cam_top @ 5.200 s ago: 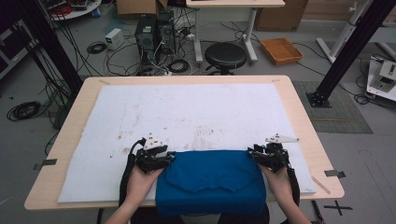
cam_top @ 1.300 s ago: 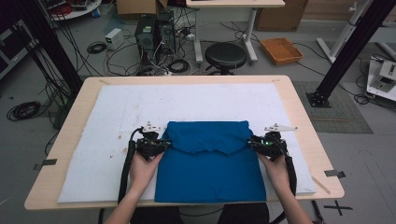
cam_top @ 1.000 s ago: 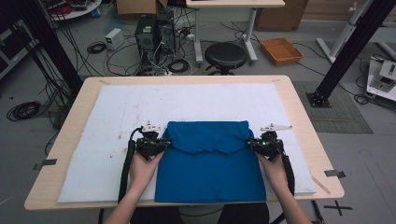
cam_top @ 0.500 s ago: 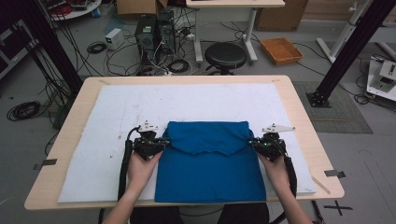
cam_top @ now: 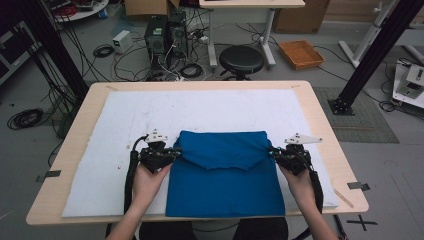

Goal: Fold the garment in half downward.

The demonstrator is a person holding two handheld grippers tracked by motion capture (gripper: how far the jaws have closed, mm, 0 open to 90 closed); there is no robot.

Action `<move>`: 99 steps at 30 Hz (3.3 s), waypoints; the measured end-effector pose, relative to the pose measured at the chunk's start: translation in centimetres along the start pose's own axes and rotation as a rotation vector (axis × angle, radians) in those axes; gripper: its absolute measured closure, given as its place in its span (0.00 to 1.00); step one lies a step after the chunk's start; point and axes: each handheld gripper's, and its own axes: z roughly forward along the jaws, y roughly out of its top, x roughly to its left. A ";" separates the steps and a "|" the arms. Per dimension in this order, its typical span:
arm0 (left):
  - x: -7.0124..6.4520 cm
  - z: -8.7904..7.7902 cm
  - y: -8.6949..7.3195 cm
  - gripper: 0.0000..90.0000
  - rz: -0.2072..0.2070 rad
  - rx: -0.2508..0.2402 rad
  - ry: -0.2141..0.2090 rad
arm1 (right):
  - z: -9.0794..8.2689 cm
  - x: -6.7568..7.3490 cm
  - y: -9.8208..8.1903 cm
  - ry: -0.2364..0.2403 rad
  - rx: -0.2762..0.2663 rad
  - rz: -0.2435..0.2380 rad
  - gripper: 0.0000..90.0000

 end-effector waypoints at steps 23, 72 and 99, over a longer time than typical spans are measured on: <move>-4.3 -5.8 -2.1 0.96 0.085 0.020 -0.139 | -6.3 2.6 -2.5 0.078 -0.022 -0.056 0.96; 0.0 -2.7 -1.5 0.60 0.050 -0.019 0.071 | -3.7 -0.4 -1.9 -0.064 -0.050 0.005 0.68; 3.5 2.6 -0.8 0.96 -0.017 0.074 0.092 | 3.1 -3.1 -0.5 -0.043 0.079 0.023 0.96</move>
